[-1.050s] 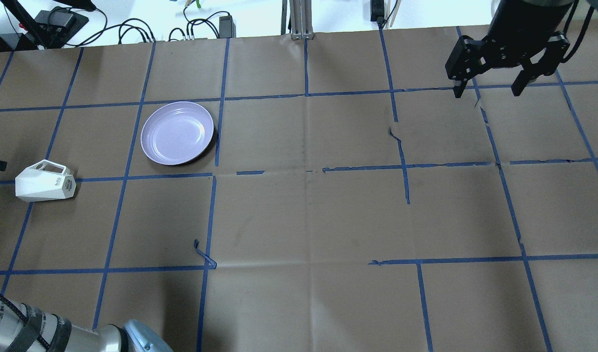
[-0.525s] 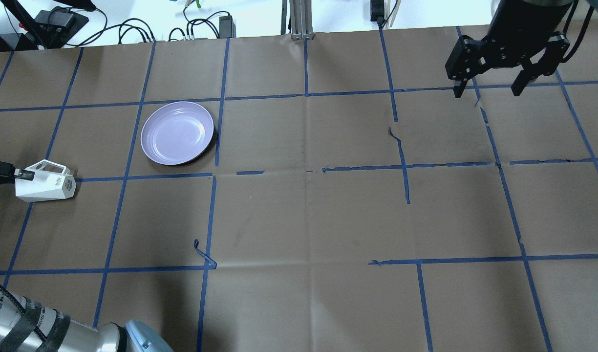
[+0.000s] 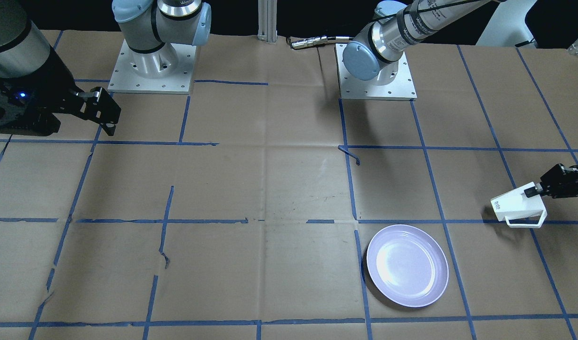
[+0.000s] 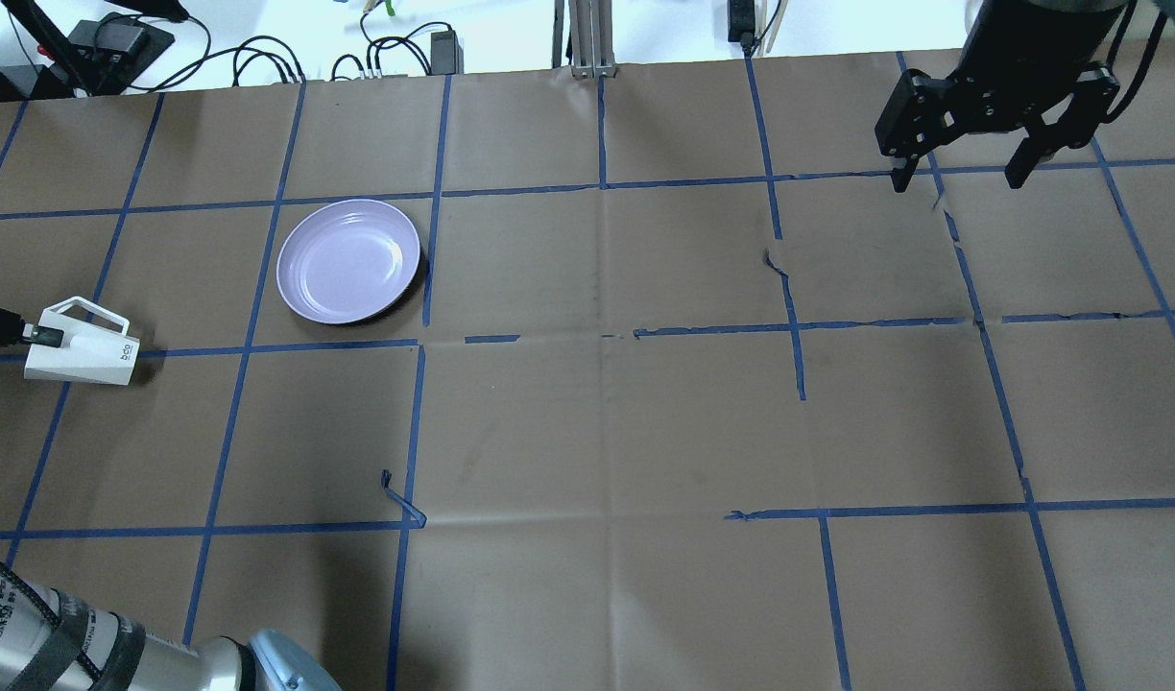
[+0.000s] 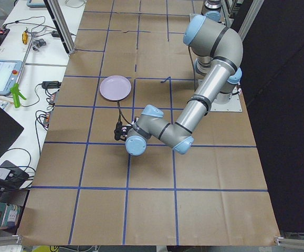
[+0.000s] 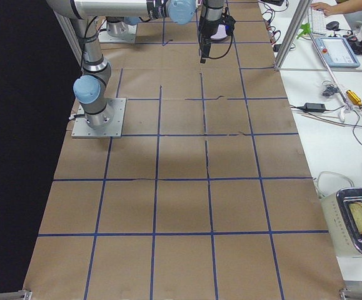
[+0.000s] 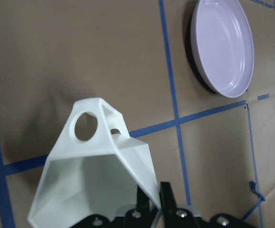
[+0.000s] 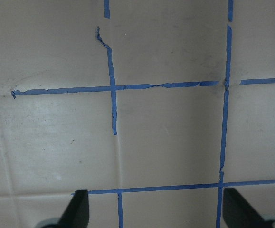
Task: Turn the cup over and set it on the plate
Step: 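Lift the mug with the left gripper, rotating it upright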
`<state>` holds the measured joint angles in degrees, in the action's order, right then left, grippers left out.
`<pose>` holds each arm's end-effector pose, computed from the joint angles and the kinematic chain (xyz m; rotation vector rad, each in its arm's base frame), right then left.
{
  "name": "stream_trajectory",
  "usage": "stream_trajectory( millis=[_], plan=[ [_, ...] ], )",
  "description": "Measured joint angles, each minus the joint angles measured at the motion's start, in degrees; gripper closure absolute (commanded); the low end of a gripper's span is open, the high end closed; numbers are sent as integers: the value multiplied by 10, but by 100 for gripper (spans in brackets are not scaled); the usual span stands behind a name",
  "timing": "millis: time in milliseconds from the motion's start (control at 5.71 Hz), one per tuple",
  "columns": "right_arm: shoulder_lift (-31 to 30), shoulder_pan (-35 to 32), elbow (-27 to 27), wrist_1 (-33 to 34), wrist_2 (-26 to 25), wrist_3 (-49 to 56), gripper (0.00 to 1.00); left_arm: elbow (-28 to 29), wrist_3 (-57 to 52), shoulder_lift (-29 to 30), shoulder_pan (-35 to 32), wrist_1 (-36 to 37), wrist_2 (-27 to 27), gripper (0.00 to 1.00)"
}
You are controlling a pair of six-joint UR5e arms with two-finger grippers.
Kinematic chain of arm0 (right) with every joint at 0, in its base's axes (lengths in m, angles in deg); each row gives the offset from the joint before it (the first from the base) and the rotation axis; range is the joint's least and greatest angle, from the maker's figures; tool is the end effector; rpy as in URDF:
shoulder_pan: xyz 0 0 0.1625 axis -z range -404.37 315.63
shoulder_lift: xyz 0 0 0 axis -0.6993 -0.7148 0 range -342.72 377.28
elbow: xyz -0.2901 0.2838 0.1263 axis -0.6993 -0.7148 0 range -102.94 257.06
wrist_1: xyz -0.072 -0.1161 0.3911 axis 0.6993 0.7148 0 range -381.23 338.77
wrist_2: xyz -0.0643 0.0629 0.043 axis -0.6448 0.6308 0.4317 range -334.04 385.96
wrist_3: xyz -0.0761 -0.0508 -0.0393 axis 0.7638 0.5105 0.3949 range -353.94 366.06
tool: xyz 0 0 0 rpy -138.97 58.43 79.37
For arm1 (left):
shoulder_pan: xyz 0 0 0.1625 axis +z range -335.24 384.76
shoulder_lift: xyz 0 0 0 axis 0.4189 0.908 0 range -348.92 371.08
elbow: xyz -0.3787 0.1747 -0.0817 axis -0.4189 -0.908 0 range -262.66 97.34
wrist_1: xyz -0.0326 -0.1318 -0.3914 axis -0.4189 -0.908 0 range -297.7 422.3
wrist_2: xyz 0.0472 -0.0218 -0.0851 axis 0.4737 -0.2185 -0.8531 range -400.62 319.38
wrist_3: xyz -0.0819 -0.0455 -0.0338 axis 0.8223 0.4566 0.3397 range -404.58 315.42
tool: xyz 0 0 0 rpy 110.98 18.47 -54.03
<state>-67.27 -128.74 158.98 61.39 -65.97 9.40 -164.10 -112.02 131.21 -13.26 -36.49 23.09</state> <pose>0.0780 -0.5335 0.4962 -0.0599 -3.1111 -0.1328 0.3782 -0.5211 0.2584 -0.1763 -2.4558 0.1592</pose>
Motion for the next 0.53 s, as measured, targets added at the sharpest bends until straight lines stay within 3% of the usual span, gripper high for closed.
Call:
stream_trajectory(
  millis=[525],
  plan=[
    [0, 0, 0, 0, 0, 0, 0, 0, 120, -121, -129, 16, 45, 100]
  ],
)
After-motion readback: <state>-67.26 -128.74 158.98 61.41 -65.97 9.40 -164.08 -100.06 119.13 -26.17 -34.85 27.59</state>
